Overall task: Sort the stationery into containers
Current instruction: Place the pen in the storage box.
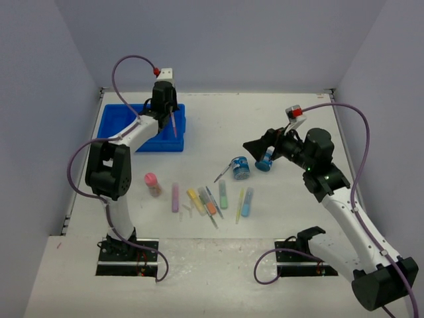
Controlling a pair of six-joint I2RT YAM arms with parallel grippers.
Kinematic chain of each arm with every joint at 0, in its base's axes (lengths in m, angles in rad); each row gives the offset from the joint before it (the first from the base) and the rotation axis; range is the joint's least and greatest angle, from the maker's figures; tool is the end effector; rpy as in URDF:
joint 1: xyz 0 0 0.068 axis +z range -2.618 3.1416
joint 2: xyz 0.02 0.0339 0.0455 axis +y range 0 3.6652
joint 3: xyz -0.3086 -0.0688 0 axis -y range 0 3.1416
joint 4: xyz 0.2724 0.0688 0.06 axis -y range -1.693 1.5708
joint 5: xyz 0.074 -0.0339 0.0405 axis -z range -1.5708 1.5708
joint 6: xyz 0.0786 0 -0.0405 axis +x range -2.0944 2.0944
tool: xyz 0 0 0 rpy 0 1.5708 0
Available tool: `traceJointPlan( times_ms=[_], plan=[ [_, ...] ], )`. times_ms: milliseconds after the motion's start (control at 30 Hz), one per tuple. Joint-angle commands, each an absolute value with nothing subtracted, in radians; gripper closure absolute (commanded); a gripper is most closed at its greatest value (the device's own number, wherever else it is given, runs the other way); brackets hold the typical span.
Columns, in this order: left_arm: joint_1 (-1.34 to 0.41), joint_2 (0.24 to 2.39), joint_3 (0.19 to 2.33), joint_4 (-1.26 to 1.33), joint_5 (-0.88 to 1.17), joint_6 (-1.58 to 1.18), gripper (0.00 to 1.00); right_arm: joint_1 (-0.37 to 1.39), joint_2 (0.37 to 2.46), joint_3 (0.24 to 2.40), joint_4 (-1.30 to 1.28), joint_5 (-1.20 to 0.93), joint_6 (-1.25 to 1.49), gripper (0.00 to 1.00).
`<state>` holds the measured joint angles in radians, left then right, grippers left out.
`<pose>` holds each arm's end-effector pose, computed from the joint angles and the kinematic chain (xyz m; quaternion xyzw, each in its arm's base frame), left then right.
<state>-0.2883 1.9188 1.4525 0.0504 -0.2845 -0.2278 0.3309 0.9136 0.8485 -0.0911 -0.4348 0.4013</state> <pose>0.5165 -0.1302 0.2744 -0.0523 0.8314 -0.0231 0.5528 0.2264 0.1128 0.3774 -0.1139 0.7467 0.3802 0.5337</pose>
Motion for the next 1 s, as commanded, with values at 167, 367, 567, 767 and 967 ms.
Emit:
traceJointPlan(
  times_ms=[167,367,567,767,967],
  plan=[
    [-0.285,1.843,1.456,-0.061,-0.288,-0.31,0.23,0.385,0.959,0.932,-0.199,-0.346,0.383,0.01],
    [-0.297,1.567,1.41,-0.197,-0.25,-0.489,0.04,0.598,1.014,0.98,-0.384,-0.028,0.447,0.03],
    [-0.301,1.212,1.202,-0.352,-0.346,-0.636,0.0,0.734,1.147,0.92,-0.509,0.188,0.671,0.34],
    [-0.301,1.051,1.077,-0.474,-0.25,-0.68,0.0,0.798,1.218,0.853,-0.468,0.192,0.756,0.67],
    [-0.301,0.975,1.033,-0.584,-0.262,-0.572,0.0,0.818,1.321,0.826,-0.487,0.249,0.839,0.71]
  ],
)
